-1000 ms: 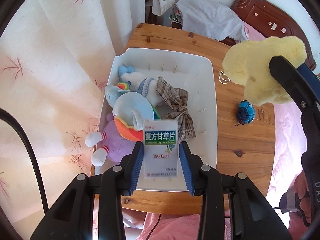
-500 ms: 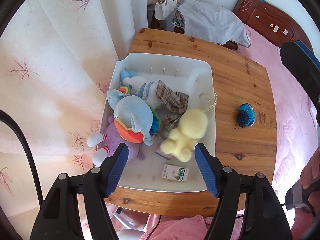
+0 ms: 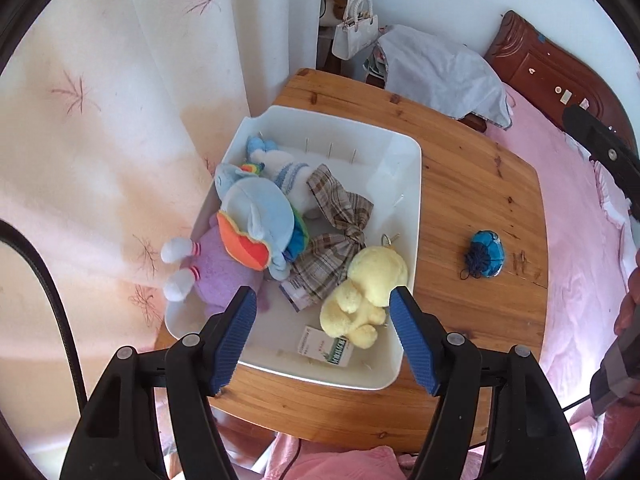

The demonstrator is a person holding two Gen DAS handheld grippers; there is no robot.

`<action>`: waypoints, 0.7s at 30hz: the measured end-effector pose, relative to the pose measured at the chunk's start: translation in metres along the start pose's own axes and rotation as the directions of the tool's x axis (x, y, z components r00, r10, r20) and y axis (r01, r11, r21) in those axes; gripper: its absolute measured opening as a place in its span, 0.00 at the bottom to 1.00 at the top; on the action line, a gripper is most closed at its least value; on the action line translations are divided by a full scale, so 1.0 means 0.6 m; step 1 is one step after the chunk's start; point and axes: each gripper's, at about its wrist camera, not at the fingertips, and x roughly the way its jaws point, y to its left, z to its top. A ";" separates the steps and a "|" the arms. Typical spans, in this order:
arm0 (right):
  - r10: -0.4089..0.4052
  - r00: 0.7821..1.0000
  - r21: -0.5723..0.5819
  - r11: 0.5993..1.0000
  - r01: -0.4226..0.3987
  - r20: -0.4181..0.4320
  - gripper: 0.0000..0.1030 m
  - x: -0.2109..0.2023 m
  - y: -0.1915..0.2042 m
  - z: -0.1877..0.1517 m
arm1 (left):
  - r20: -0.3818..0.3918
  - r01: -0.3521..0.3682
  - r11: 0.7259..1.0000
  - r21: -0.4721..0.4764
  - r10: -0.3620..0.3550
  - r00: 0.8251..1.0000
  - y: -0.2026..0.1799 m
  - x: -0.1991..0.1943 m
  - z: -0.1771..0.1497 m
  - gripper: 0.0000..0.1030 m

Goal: Organize objects
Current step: 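Move the right tool to the blue drawstring pouch on the table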

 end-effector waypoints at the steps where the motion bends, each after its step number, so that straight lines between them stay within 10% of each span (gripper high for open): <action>1: -0.017 1.000 0.023 1.000 0.018 -0.024 0.79 0.008 -0.013 -0.001 | 0.006 -0.006 1.000 -0.007 0.006 1.000 -0.004 0.001 -0.005 0.70; 11: -0.084 0.957 0.228 0.962 0.150 -0.277 0.79 0.083 -0.134 -0.043 | 0.059 -0.065 0.998 -0.024 0.066 0.996 -0.035 0.009 -0.048 0.70; 21: -0.029 0.848 0.383 0.884 0.269 -0.530 0.79 0.171 -0.208 -0.113 | 0.039 -0.138 0.990 -0.016 0.139 0.990 -0.060 0.026 -0.076 0.70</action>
